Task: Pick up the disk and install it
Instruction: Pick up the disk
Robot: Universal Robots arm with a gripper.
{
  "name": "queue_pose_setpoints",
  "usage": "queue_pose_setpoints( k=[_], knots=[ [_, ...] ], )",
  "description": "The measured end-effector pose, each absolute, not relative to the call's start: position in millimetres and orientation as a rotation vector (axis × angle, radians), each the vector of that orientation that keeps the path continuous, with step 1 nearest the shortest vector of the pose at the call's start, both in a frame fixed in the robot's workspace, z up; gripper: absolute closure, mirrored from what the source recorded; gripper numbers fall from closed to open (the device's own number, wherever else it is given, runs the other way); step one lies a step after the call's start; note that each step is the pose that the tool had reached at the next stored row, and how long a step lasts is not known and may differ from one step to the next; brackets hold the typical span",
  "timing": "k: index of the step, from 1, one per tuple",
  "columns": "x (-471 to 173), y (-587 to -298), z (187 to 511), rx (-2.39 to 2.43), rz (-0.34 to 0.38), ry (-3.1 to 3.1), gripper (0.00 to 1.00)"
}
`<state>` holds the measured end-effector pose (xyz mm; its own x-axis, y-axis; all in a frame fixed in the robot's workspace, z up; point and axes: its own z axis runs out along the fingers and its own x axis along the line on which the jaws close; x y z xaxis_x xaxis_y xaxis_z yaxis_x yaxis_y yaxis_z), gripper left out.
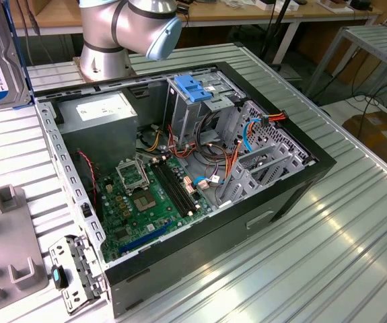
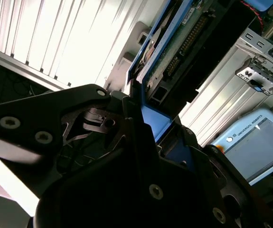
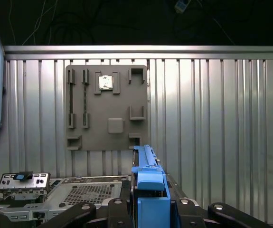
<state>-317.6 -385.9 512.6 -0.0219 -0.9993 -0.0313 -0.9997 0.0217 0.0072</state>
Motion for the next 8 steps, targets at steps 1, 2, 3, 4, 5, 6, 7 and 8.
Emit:
queue_pose_setpoints(
  k=[1, 2, 3, 4, 5, 6, 7, 8],
  knots=[
    [-317.6, -385.9, 512.6, -2.185, 0.042, 2.233, 0.63],
    [-317.6, -385.9, 512.5, -2.185, 0.042, 2.233, 0.63],
    [-317.5, -385.9, 512.5, -2.185, 0.042, 2.233, 0.63],
    [-317.5, -385.9, 512.5, -2.185, 0.042, 2.233, 0.63],
    [-317.5, -385.9, 512.6, -2.185, 0.042, 2.233, 0.63],
    [-317.5, -385.9, 512.5, -2.185, 0.042, 2.233, 0.63],
    [-317.3, -385.9, 512.5, -2.185, 0.042, 2.233, 0.63],
    [-317.3, -385.9, 512.5, -2.185, 0.042, 2.233, 0.63]
  ],
)
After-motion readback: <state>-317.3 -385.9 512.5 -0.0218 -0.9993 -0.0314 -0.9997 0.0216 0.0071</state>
